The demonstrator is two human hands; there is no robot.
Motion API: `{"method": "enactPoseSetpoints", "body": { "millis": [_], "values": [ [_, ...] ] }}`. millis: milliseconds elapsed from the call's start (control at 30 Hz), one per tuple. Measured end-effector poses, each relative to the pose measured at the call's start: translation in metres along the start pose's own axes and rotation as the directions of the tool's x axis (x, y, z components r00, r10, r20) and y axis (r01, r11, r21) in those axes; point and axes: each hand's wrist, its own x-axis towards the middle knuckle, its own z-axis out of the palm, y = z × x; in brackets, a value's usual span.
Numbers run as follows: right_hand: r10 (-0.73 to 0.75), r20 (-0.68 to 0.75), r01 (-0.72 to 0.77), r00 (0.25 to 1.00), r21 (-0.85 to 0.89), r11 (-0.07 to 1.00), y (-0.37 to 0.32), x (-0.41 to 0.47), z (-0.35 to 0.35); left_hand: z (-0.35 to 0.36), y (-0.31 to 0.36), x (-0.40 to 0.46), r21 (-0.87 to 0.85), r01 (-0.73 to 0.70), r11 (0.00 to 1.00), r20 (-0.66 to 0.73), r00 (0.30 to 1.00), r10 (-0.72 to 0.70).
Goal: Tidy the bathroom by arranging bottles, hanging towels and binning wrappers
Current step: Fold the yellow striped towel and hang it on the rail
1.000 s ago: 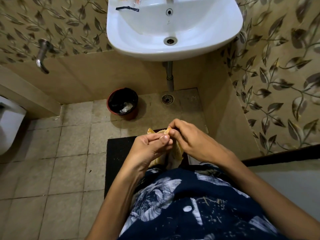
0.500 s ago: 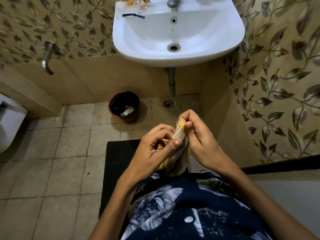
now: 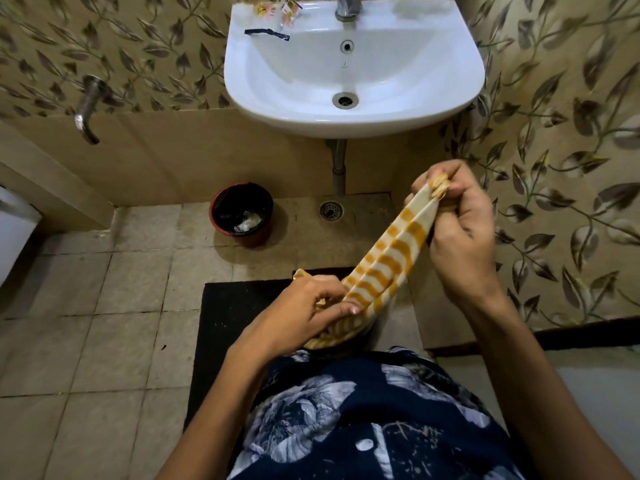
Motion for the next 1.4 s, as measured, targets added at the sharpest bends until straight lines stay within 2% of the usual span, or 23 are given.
{"method": "enactPoseSetpoints", "body": {
  "millis": [133,300,400,533,600,700,767,833,867,900,933,1000,1033,1067,1100,1133,1167,1200,1300,1400],
  "values": [
    [-0.043,-0.063,0.047,0.997,0.074,0.996,-0.014,0.017,-0.008,0.011,-0.036,0.002,0.165,0.110,0.980,0.091,0.988,-0.126],
    [-0.102,-0.147,0.113,0.984,0.069,0.991,-0.028,0.033,-0.024,0.009,-0.063,0.005,0.323,0.200,0.925,0.039,0.974,-0.224],
    [-0.124,-0.229,0.141,0.966,0.058,0.988,-0.033,0.042,-0.036,0.006,-0.080,0.007,0.339,0.280,0.898,-0.023,0.957,-0.289],
    [-0.188,-0.153,0.174,0.970,-0.102,0.979,-0.035,0.042,-0.035,0.001,-0.088,0.013,0.403,0.375,0.835,-0.168,0.927,-0.336],
    [-0.228,-0.096,0.201,0.969,-0.234,0.951,-0.035,0.040,-0.028,0.001,-0.089,0.018,0.508,0.451,0.734,-0.210,0.891,-0.402],
    [-0.293,-0.077,0.256,0.953,-0.314,0.914,-0.038,0.041,-0.024,-0.009,-0.103,0.019,0.648,0.617,0.446,-0.385,0.771,-0.507],
    [-0.342,-0.116,0.290,0.933,-0.324,0.900,-0.044,0.046,-0.029,-0.021,-0.124,0.013,0.628,0.724,0.285,-0.456,0.639,-0.620],
    [-0.384,-0.136,0.322,0.913,-0.338,0.885,-0.050,0.050,-0.036,-0.042,-0.159,0.004,0.498,0.843,0.205,-0.416,0.439,-0.796],
    [-0.401,-0.127,0.335,0.907,-0.356,0.872,-0.053,0.051,-0.037,-0.050,-0.177,0.002,0.413,0.881,0.230,-0.327,0.379,-0.865],
    [-0.411,-0.102,0.346,0.906,-0.382,0.857,-0.055,0.051,-0.036,-0.055,-0.187,0.002,0.358,0.887,0.291,-0.247,0.391,-0.887],
    [-0.410,-0.061,0.353,0.910,-0.406,0.843,-0.056,0.051,-0.032,-0.059,-0.178,0.002,0.303,0.877,0.372,-0.180,0.436,-0.882],
    [-0.373,0.040,0.352,0.927,-0.437,0.828,-0.054,0.047,-0.018,-0.060,-0.110,0.025,0.192,0.744,0.641,-0.144,0.667,-0.731],
    [-0.340,0.091,0.343,0.936,-0.450,0.825,-0.051,0.046,-0.012,-0.056,-0.066,0.034,0.111,0.613,0.782,-0.195,0.785,-0.588],
    [-0.302,0.135,0.329,0.944,-0.467,0.821,-0.047,0.044,-0.005,-0.048,-0.022,0.040,0.008,0.418,0.908,-0.304,0.866,-0.396],
    [-0.268,0.173,0.319,0.948,-0.487,0.813,-0.043,0.043,0.000,-0.042,0.019,0.039,-0.071,0.208,0.975,-0.414,0.884,-0.219],
    [-0.241,0.210,0.316,0.948,-0.503,0.804,-0.040,0.041,0.004,-0.036,0.050,0.037,-0.136,0.000,0.991,-0.481,0.874,-0.067],
    [-0.221,0.240,0.317,0.945,-0.515,0.796,-0.037,0.039,0.006,-0.030,0.064,0.036,-0.192,-0.147,0.970,-0.522,0.853,0.026],
    [-0.201,0.265,0.315,0.943,-0.517,0.796,-0.035,0.037,0.009,-0.025,0.072,0.037,-0.226,-0.233,0.946,-0.550,0.832,0.074],
    [-0.170,0.303,0.309,0.938,-0.504,0.806,-0.031,0.034,0.012,-0.017,0.064,0.042,-0.275,-0.311,0.910,-0.632,0.772,0.073],
    [-0.187,0.289,0.313,0.939,-0.493,0.811,-0.031,0.037,0.011,-0.015,0.047,0.042,-0.259,-0.341,0.904,-0.664,0.742,0.089]
  ]
}}
